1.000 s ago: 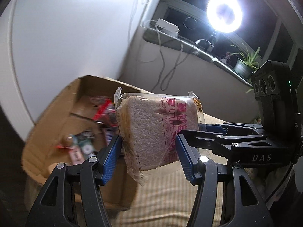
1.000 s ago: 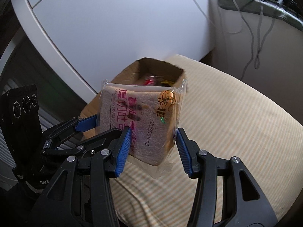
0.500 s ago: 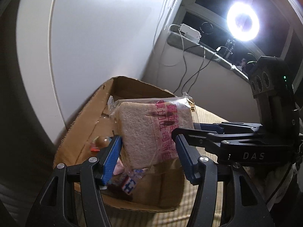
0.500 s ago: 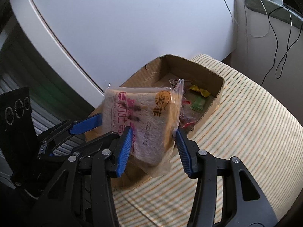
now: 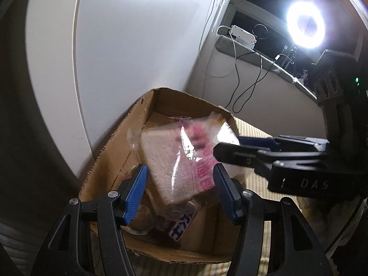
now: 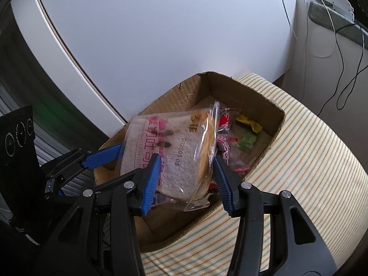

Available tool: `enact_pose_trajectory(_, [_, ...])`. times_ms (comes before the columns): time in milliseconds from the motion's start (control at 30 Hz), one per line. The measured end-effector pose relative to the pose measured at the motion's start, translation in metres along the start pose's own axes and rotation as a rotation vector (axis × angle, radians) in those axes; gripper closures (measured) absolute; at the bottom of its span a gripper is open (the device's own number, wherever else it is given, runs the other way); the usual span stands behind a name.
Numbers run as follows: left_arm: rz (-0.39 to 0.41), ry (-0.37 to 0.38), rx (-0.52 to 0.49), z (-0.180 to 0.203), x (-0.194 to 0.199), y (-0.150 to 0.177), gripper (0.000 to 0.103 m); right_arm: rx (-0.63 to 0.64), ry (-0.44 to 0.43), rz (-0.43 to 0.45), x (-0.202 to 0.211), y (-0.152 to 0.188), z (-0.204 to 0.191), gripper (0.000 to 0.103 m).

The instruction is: Organize snacks

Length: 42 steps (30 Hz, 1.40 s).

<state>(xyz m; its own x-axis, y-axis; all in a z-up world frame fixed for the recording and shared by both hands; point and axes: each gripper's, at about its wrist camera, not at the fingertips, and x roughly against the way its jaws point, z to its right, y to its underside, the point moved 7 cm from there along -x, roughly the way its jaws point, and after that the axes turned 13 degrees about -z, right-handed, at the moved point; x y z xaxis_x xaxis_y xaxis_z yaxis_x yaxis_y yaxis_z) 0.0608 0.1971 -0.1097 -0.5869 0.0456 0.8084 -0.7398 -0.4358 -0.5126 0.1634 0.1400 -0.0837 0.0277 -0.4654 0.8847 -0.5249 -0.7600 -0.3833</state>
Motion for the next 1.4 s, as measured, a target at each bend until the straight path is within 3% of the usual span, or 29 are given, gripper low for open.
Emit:
enact_pose_trajectory(300, [0.018,-0.036,0.004,-0.005,0.006,0.002,0.046,0.016,0.051,0.025,0.007,-0.004,0.001,0.051])
enact_pose_trajectory(367, [0.024,-0.038,0.005,-0.004,0.009,0.004,0.044,0.011,0.057,0.035,0.011,-0.002,0.002,0.043])
enact_pose_trajectory(500, [0.04,-0.044,-0.003,-0.001,0.016,0.006,0.042,0.011,0.068,0.053,0.019,0.004,0.002,0.04])
enact_pose_trajectory(600, [0.055,-0.039,0.009,0.001,0.023,0.009,0.027,0.02,0.097,0.068,0.024,0.008,0.001,0.038])
enact_pose_trajectory(667, [0.071,-0.032,0.02,0.002,0.028,0.012,0.026,0.025,0.11,0.082,0.029,0.012,-0.001,0.028])
enact_pose_trajectory(767, [0.076,-0.033,0.033,0.005,0.034,0.017,0.025,0.037,0.13,0.115,0.039,0.02,-0.006,0.024])
enact_pose_trajectory(1000, [0.129,-0.1,-0.012,0.017,0.059,0.032,0.025,0.075,0.189,0.17,0.064,0.044,-0.018,0.023])
enact_pose_trajectory(1067, [0.14,-0.114,-0.012,0.019,0.066,0.036,0.025,0.069,0.185,0.193,0.074,0.054,-0.019,0.013])
enact_pose_trajectory(1167, [0.157,-0.157,-0.014,0.02,0.075,0.044,0.02,0.046,0.183,0.242,0.088,0.068,-0.019,0.007])
enact_pose_trajectory(1400, [0.155,-0.195,-0.018,0.022,0.081,0.066,0.02,0.004,0.274,0.338,0.11,0.105,-0.013,0.003])
